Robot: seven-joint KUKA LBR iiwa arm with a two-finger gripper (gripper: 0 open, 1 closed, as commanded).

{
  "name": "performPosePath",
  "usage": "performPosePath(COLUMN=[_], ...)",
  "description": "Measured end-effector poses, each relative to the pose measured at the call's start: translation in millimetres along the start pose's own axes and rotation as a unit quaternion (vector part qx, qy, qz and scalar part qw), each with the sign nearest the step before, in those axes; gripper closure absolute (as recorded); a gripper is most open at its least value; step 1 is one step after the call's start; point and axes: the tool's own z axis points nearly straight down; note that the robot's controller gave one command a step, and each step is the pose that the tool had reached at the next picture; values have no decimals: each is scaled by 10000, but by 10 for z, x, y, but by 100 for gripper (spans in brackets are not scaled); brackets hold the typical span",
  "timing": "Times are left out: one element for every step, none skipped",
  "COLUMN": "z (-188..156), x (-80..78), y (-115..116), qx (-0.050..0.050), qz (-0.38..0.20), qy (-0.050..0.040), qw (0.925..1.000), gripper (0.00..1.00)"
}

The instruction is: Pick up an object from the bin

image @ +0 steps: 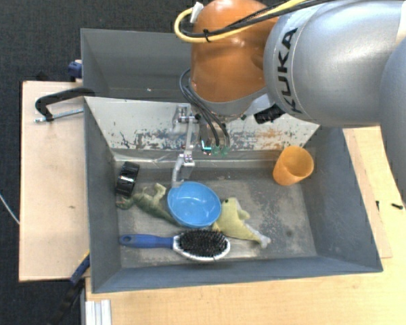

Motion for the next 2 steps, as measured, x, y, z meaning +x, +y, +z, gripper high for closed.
performPosePath(z=[1356,1305], x=[244,220], y=[195,204], qx=[4,-22], qz=[1488,1491], qy=[2,-30], qw=[9889,9888], gripper=[0,100])
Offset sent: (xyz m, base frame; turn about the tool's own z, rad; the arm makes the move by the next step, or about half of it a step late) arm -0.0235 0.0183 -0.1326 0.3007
